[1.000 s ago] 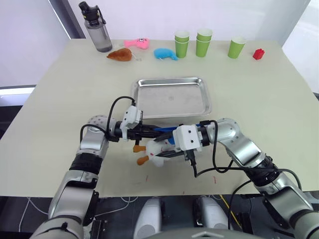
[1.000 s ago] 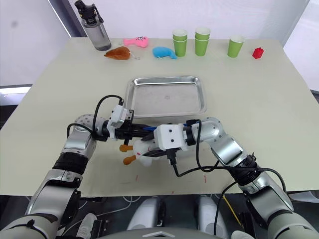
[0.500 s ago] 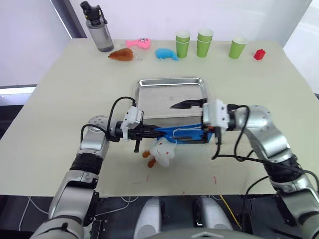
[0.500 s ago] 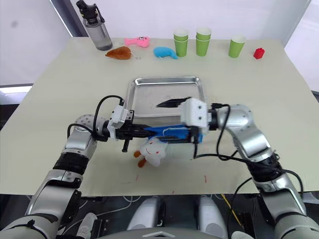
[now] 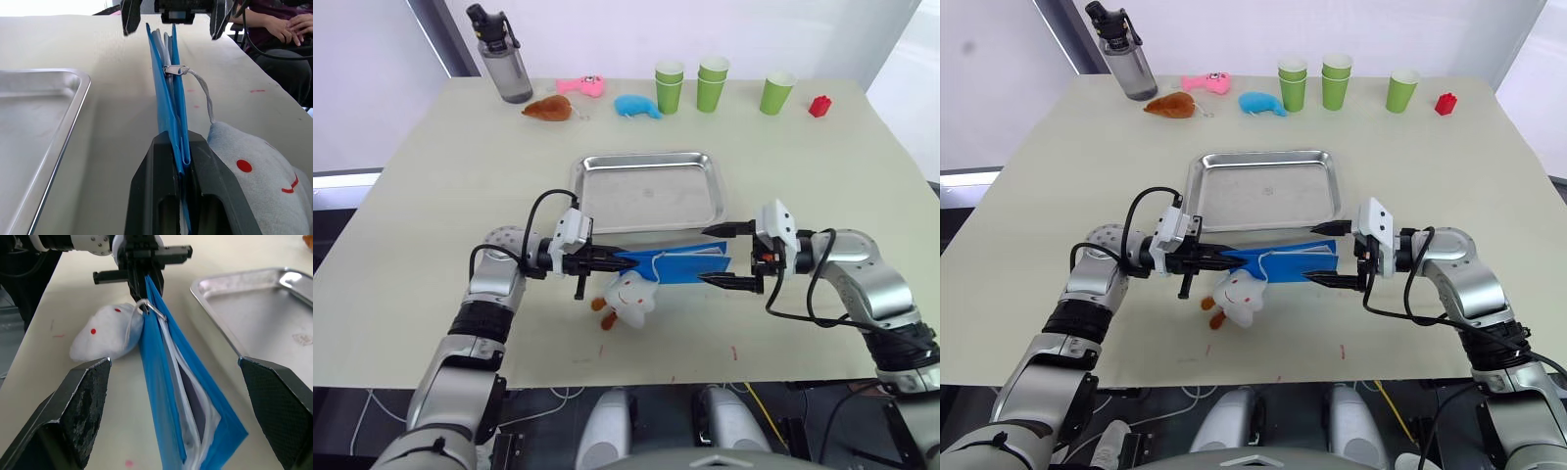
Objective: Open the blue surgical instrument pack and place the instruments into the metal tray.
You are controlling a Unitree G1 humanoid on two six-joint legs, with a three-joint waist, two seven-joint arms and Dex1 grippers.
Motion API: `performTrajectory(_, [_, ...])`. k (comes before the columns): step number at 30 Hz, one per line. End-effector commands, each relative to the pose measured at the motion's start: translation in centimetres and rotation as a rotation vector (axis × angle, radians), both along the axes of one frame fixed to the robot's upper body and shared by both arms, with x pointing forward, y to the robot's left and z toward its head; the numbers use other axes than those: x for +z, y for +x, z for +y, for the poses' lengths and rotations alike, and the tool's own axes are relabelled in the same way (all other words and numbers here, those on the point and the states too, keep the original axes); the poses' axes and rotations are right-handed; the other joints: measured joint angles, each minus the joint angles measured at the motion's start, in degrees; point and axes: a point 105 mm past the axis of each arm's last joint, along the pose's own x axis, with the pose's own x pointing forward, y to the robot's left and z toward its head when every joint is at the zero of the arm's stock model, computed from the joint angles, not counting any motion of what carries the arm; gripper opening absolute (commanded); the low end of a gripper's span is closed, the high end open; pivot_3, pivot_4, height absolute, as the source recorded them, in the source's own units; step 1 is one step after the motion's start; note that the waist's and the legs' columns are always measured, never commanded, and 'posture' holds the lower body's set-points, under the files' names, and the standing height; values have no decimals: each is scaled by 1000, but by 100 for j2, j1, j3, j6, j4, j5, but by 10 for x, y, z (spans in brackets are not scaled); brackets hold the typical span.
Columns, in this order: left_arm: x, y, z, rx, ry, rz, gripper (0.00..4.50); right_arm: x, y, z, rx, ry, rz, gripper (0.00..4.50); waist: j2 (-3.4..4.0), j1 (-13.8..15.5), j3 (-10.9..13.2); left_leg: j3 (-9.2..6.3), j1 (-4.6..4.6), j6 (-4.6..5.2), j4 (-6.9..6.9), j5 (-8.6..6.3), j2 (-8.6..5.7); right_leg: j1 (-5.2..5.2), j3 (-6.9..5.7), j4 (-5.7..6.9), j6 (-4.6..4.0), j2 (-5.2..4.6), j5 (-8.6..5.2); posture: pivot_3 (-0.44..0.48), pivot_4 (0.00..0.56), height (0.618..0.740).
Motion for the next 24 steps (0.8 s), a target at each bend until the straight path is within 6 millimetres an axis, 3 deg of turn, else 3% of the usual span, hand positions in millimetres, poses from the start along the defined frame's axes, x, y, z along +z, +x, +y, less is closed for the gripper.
performTrajectory(1, [-7, -6, 4, -16, 32, 19, 0, 4, 3, 2, 19, 9, -31, 3872, 0, -3, 0, 1, 0, 0, 0, 0, 0, 0, 1, 0, 0, 0, 0, 0, 150, 734])
performTrajectory(4, [-7, -7, 6, -12, 33, 20, 0, 3, 3, 3, 35, 7, -26, 2708, 0, 1, 0, 0, 0, 0, 0, 0, 0, 0, 0, 0, 0, 0, 0, 0, 150, 734])
performTrajectory(5, [-8, -7, 6, -11, 33, 20, 0, 3, 2, 3, 38, 11, -22, 2529, 0, 0, 0, 0, 0, 0, 0, 0, 0, 0, 0, 0, 0, 0, 0, 0, 150, 734])
performTrajectory(8, [-9, -8, 7, -8, 33, 21, 0, 5, 2, 6, 47, 26, -17, 924, 0, -2, 0, 0, 0, 0, 0, 0, 0, 0, 0, 0, 0, 0, 0, 0, 150, 734])
performTrajectory(10, [-9, -9, 8, -5, 34, 21, 0, 5, 2, 7, 52, 27, -18, 255, 0, -12, 0, -1, 0, 0, 0, 0, 1, 0, 0, 0, 0, 1, 0, 0, 150, 734])
performTrajectory(11, [-10, -9, 9, -3, 34, 22, 0, 5, 2, 7, 55, 27, -18, 87, 0, -12, 0, -1, 0, 0, 0, 0, 1, 0, 0, 1, 0, 2, 0, 0, 150, 734])
performTrajectory(18, [-7, -9, 12, 21, 25, 43, 0, 0, 2, 6, 53, 7, -25, 87, 0, -21, 0, -1, 2, 0, 0, 0, 3, -1, 1, 2, -1, 4, 0, 0, 150, 734])
performTrajectory(19, [-6, -9, 13, 23, 24, 57, 735, 0, 2, 6, 54, 3, -27, 0, 0, -23, 0, -1, 2, 0, 0, 0, 3, -1, 2, 2, -1, 5, 0, 0, 150, 734])
performTrajectory(20, [-4, -11, 15, 16, 21, 80, 875, -1, 2, 6, 60, -3, -29, 0, 1, -32, 0, -1, 2, 0, 0, 0, 3, -1, 2, 2, -1, 5, 0, 0, 150, 734])
performTrajectory(22, [1, -14, 17, 7, 19, 105, 1810, -4, 1, 5, 73, -15, -31, 0, 2, -39, 1, 0, 1, 0, -1, 0, 3, -2, 3, 2, -1, 7, 0, 0, 150, 734])
performTrajectory(23, [5, -13, 18, 11, 20, 96, 1994, -6, 1, 4, 80, -30, -32, 0, 2, -22, 1, -1, 1, 0, -1, 0, 4, -2, 3, 1, -1, 7, 0, 0, 150, 734])
performTrajectory(24, [11, -11, 20, 24, 13, 81, 2742, -9, 1, 2, 83, -44, -34, 0, 2, -22, 1, -2, -2, 0, -1, 0, 4, -2, 1, -1, -1, 6, 0, 0, 150, 734])
